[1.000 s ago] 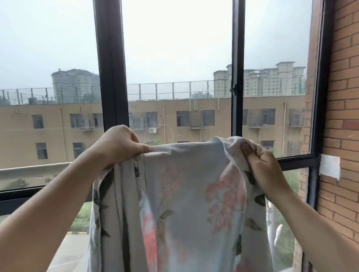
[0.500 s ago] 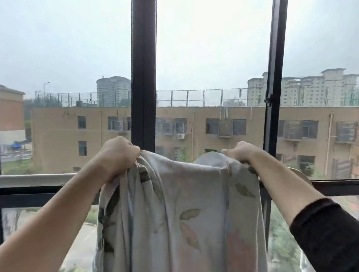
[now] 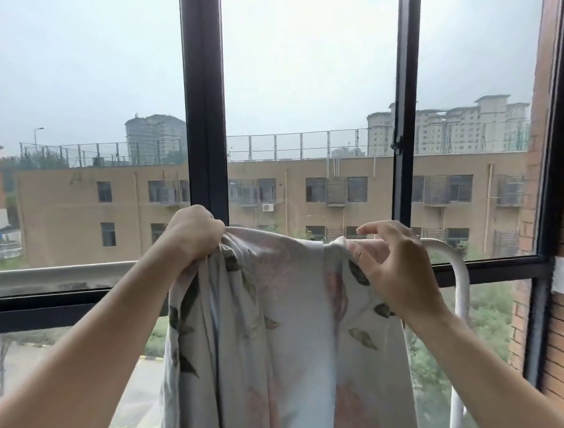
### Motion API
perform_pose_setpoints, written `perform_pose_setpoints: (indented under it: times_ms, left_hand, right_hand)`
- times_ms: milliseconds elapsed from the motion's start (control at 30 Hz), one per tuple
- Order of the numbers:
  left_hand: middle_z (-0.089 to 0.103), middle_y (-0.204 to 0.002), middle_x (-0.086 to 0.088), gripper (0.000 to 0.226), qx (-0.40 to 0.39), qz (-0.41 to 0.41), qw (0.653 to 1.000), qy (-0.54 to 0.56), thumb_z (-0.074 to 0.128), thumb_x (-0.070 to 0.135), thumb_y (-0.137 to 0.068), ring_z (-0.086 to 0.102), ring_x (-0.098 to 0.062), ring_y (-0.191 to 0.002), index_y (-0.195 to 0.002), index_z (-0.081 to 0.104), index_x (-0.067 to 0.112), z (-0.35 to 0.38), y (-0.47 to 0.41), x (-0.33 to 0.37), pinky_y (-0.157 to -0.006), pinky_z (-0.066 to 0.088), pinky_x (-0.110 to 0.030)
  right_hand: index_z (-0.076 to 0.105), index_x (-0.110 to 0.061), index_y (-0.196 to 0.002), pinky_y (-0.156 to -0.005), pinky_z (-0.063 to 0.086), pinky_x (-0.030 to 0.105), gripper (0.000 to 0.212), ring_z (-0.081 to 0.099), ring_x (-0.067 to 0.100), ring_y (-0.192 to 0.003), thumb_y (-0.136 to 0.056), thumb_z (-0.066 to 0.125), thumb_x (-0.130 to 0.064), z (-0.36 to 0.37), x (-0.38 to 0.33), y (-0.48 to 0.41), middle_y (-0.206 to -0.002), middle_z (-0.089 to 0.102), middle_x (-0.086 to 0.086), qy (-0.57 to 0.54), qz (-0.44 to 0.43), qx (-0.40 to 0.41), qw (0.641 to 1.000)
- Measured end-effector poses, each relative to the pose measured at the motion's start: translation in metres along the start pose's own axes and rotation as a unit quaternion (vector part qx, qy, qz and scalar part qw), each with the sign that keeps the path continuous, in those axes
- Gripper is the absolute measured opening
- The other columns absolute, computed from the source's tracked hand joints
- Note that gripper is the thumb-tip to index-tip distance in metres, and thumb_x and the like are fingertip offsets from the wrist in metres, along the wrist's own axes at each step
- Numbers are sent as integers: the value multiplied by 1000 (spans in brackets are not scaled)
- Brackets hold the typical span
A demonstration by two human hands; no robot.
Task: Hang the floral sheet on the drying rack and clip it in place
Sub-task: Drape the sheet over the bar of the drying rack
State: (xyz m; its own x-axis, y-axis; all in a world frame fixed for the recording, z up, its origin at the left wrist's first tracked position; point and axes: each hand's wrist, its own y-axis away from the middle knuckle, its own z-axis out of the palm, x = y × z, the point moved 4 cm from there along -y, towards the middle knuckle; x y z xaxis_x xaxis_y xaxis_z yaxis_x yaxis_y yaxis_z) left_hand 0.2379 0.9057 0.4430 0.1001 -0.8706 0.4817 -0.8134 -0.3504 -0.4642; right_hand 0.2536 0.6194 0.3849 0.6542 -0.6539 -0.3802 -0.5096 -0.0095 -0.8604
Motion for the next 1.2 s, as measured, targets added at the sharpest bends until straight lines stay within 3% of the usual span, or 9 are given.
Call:
perform_pose_setpoints:
  times_ms: [100,300,367,467,567,767,867,1033,1200]
  left_hand:
    - [67,-103,-21,31,-5,14,1000,5,46,16,-94,59,-35,-99,-96,69,-6,-1,4,3,-77,43,-33]
    - [65,-107,-23,30,-17,30,999,32,46,16,-92,57,-34,-87,-101,65,-6,-4,6,-2,-70,38,-31]
    - [65,-107,-24,28,-18,40,998,33,46,15,-92,60,-38,-97,-97,65,-6,-5,8,-1,-70,38,-31]
    - [65,-101,-23,25,-15,60,998,14,44,10,-92,54,-34,-86,-75,60,-1,-7,12,2,-69,36,-31]
    - [65,-104,-22,27,-21,72,997,14,43,12,-93,55,-35,-91,-90,65,-4,-10,14,1,-71,38,-32]
    - [64,-109,-22,31,-29,81,996,12,40,11,-95,56,-34,-95,-99,65,-7,-12,19,2,-73,38,-32]
    - [64,-111,-22,32,-31,88,996,11,38,12,-96,55,-34,-94,-97,64,-6,-11,20,6,-77,39,-33]
    - [61,-120,-22,35,-53,72,995,38,36,15,-97,55,-34,-100,-115,60,-4,-10,19,4,-77,38,-31]
    - [67,-92,-15,49,-86,102,991,27,37,34,-100,60,-28,-83,-92,72,0,-4,19,9,-72,47,-34]
  right_hand:
    - [56,-18,-97,-81,44,31,35,51,17,-93,-76,77,-36,-3,-9,39,-98,54,-3,30,21,75,997]
    - [49,-14,-100,-73,45,37,57,53,27,-94,-70,70,-59,29,2,98,-98,53,2,117,182,16,976]
    - [51,-15,-104,-74,46,37,50,54,29,-93,-73,72,-47,33,8,105,-101,54,4,135,224,13,965]
    - [55,-10,-88,-61,40,32,14,54,28,-68,-81,55,-21,37,17,113,-82,61,9,98,216,-5,971]
    - [55,-5,-69,-55,48,35,27,55,21,-49,-87,41,-17,31,15,122,-51,61,1,-77,244,-6,967]
    - [62,-16,-73,-61,36,33,25,43,25,-69,-88,43,-20,-14,-22,66,-71,50,11,-313,275,34,909]
    - [64,-11,-84,-67,41,33,28,49,26,-77,-95,38,-8,-20,-41,27,-77,56,11,-329,249,14,911]
    - [67,-16,-88,-82,47,41,25,56,26,-87,-82,43,-20,-22,-53,-26,-88,62,13,-310,238,26,920]
    - [62,-18,-87,-76,49,33,32,57,23,-86,-95,34,-5,-9,-58,-68,-83,61,6,-341,208,-4,917]
